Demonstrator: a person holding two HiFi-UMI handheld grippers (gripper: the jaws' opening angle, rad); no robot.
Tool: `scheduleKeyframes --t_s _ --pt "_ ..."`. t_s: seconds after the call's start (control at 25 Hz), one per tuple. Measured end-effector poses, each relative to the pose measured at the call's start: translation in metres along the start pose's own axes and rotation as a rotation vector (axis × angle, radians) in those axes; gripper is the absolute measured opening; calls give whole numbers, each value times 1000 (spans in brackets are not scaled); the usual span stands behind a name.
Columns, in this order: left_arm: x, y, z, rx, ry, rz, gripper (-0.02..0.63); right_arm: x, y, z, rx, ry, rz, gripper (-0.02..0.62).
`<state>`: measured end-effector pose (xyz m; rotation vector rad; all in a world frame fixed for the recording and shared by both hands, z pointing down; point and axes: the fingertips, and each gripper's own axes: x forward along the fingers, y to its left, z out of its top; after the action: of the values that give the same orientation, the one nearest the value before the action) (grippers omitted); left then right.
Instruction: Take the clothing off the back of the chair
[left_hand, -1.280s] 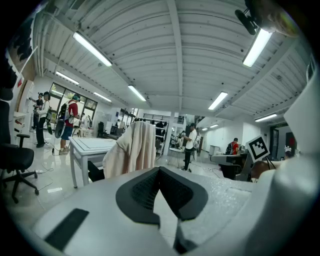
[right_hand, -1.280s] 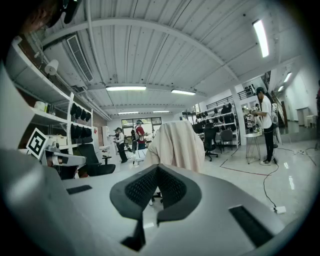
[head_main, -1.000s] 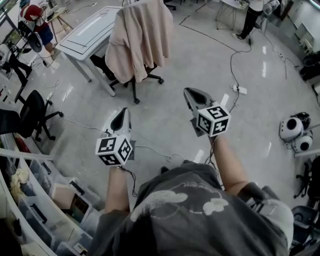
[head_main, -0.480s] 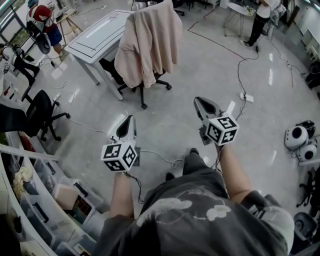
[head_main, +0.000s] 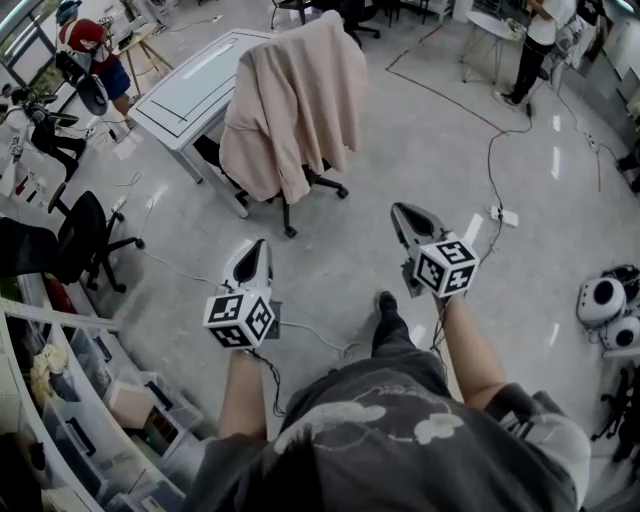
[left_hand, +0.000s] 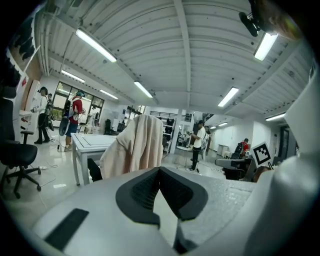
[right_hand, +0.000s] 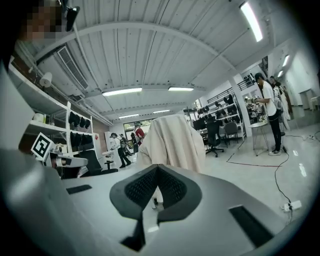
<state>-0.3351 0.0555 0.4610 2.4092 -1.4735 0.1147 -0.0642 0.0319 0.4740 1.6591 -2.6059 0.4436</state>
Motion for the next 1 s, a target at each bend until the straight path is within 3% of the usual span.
scheduleKeyframes --t_s 0.2,0.52,0.76,1.0 --pt "86 -14 24 -3 8 71 0 56 -73 31 5 19 63 -9" --pt "175 -30 55 -12 -11 152 0 125 -149 65 0 50 167 -9" --pt "213 -30 82 -17 -65 242 0 159 -184 83 -31 78 240 -9" --pt "233 -30 96 -24 -84 259 0 190 -204 95 -23 77 254 -9"
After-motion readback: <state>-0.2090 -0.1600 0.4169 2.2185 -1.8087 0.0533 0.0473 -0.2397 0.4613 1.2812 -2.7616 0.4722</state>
